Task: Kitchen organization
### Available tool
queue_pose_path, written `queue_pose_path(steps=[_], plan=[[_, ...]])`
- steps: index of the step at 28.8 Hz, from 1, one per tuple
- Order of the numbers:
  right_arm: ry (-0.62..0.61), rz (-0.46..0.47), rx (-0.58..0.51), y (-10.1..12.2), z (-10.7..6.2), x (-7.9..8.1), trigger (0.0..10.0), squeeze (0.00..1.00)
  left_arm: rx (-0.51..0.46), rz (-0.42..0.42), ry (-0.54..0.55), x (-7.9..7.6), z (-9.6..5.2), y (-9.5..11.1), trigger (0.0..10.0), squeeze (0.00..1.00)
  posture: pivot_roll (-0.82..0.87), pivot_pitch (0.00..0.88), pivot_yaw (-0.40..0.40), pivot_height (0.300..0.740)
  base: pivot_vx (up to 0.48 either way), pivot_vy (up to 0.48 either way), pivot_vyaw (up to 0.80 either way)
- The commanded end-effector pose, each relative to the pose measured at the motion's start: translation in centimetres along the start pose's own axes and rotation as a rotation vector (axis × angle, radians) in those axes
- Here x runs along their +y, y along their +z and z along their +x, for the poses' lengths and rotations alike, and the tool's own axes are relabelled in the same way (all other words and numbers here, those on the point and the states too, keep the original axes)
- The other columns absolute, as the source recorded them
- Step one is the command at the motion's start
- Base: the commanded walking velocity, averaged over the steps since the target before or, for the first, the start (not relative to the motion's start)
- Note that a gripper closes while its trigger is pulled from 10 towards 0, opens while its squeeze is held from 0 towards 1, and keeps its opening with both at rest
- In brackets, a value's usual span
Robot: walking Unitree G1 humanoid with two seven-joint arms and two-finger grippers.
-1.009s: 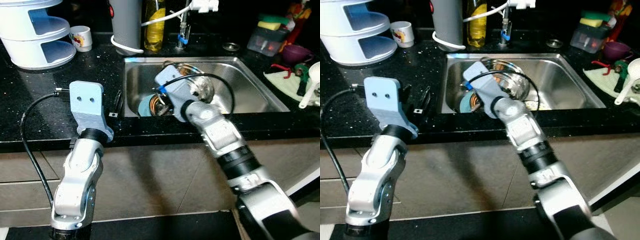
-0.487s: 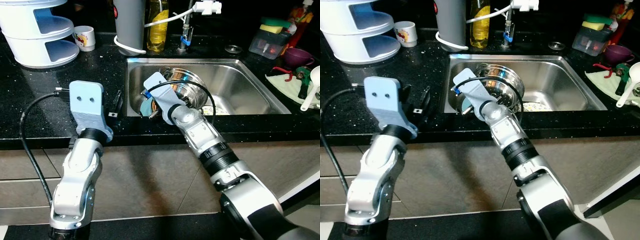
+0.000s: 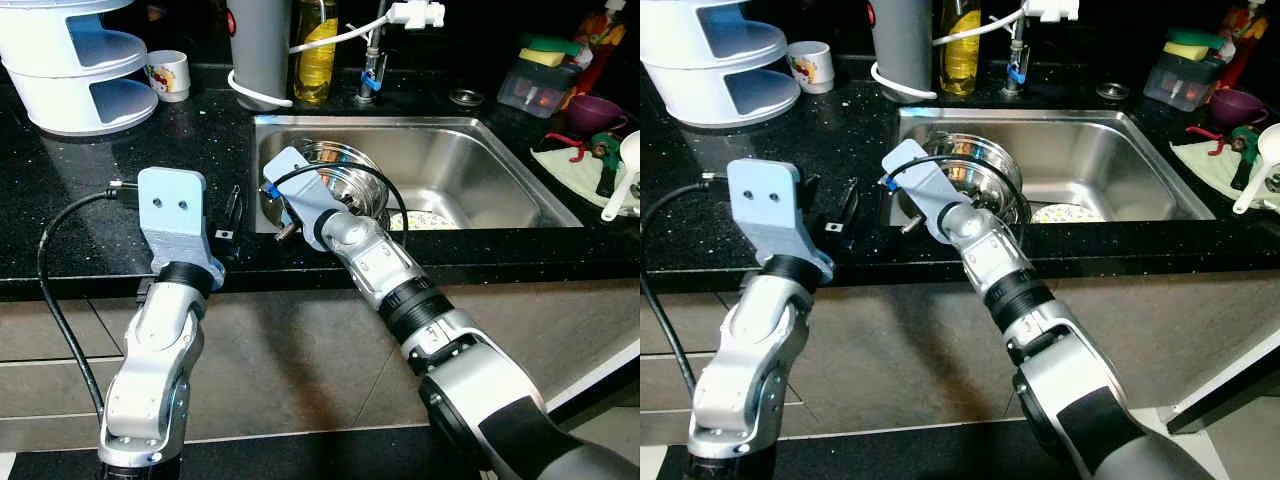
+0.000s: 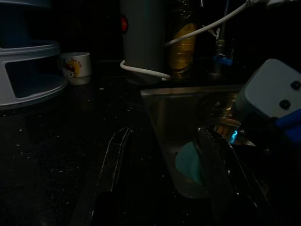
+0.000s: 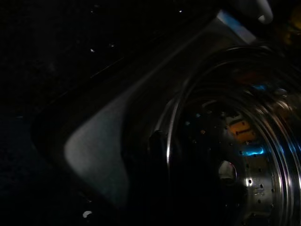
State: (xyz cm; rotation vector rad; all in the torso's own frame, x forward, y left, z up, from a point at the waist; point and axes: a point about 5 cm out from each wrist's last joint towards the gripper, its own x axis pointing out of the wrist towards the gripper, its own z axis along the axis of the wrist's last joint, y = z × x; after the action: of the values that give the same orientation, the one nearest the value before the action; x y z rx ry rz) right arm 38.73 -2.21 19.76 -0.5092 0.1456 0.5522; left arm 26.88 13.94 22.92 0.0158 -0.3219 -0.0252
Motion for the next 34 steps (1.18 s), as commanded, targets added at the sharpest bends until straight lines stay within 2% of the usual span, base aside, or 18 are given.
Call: queue_pose_path(steps=[1,2,10,11,12,13,14,15,16,19,23,25,26,28,29,31,34], plan=[[0.005,0.03,0.008,-0.3,0.1,0.0,10.0,0.84,0.007,0.002,-0.003,-0.2,-0.1,0.0,10.0,0.0,0.08,0.0,-0.078,0.74,0.0,0.0,0.0],[0.003,0.054,-0.006,-0.1,0.1,-0.2,10.0,1.0,0.006,0.001,-0.005,-0.2,0.0,0.0,10.0,0.0,0.08,0.0,-0.077,0.74,0.0,0.0,0.0],[-0.008,0.192,-0.108,0.8,-0.3,-1.4,10.0,1.0,0.006,0.007,0.002,0.0,0.1,0.0,10.0,0.0,0.08,0.0,-0.079,0.74,0.0,0.0,0.0],[-0.005,0.237,-0.161,1.2,-0.6,-1.6,10.0,0.78,0.005,0.01,0.006,0.1,0.1,0.0,10.0,0.0,0.08,0.0,-0.081,0.74,0.0,0.0,0.0],[-0.005,0.237,-0.161,1.2,-0.6,-1.6,10.0,0.78,0.005,0.01,0.006,0.1,0.1,0.0,10.0,0.0,0.08,0.0,-0.081,0.74,0.0,0.0,0.0],[-0.001,0.324,-0.268,2.0,-1.0,-2.0,10.0,0.09,0.005,0.014,0.017,0.3,0.2,0.0,10.0,0.0,0.08,0.0,-0.083,0.74,0.0,0.0,0.0],[-0.001,0.324,-0.268,2.0,-1.0,-2.0,10.0,0.09,0.005,0.014,0.017,0.3,0.2,0.0,10.0,0.0,0.08,0.0,-0.083,0.74,0.0,0.0,0.0],[-0.005,0.381,-0.312,2.3,-1.3,-2.3,10.0,0.0,0.006,0.016,0.024,0.4,0.2,0.0,10.0,0.0,0.08,0.0,-0.083,0.74,0.0,0.0,0.0],[-0.005,0.391,-0.316,2.3,-1.3,-2.3,10.0,0.0,0.006,0.017,0.025,0.4,0.2,0.0,10.0,0.0,0.08,0.0,-0.083,0.74,0.0,0.0,0.0],[0.016,0.501,-0.419,3.0,-2.3,-2.8,10.0,0.0,0.02,0.03,0.075,1.1,0.3,-0.3,10.0,0.0,0.08,0.0,-0.082,0.74,0.0,0.0,0.0],[0.04,0.559,-0.463,3.1,-2.7,-3.0,10.0,0.0,0.024,0.029,0.084,1.2,0.3,-0.3,10.0,0.0,0.08,0.0,-0.082,0.74,0.0,0.0,0.0],[0.097,0.64,-0.538,3.1,-3.6,-3.2,10.0,0.0,0.029,0.032,0.09,1.3,0.4,-0.4,10.0,0.0,0.08,0.0,-0.078,0.74,0.0,0.0,0.0],[0.097,0.64,-0.538,3.1,-3.6,-3.2,10.0,0.0,0.029,0.032,0.09,1.3,0.4,-0.4,10.0,0.0,0.08,0.0,-0.078,0.74,0.0,0.0,0.0],[0.127,0.707,-0.613,3.0,-4.7,-3.6,10.0,0.0,0.024,0.049,0.09,1.4,0.4,-0.3,10.0,0.0,0.08,0.0,-0.076,0.74,0.0,0.0,0.0],[0.127,0.707,-0.613,3.0,-4.7,-3.6,10.0,0.0,0.024,0.049,0.09,1.4,0.4,-0.3,10.0,0.0,0.08,0.0,-0.076,0.74,0.0,0.0,0.0],[0.144,0.747,-0.663,2.7,-5.8,-3.8,10.0,0.0,0.025,0.064,0.095,1.6,0.4,-0.3,10.0,0.0,0.07,0.0,-0.075,0.74,0.0,0.0,0.0],[0.184,0.754,-0.695,2.3,-7.1,-3.4,10.0,0.0,0.03,0.077,0.115,2.1,0.5,-0.3,10.0,0.0,0.07,0.0,-0.072,0.74,0.0,0.0,0.0]])
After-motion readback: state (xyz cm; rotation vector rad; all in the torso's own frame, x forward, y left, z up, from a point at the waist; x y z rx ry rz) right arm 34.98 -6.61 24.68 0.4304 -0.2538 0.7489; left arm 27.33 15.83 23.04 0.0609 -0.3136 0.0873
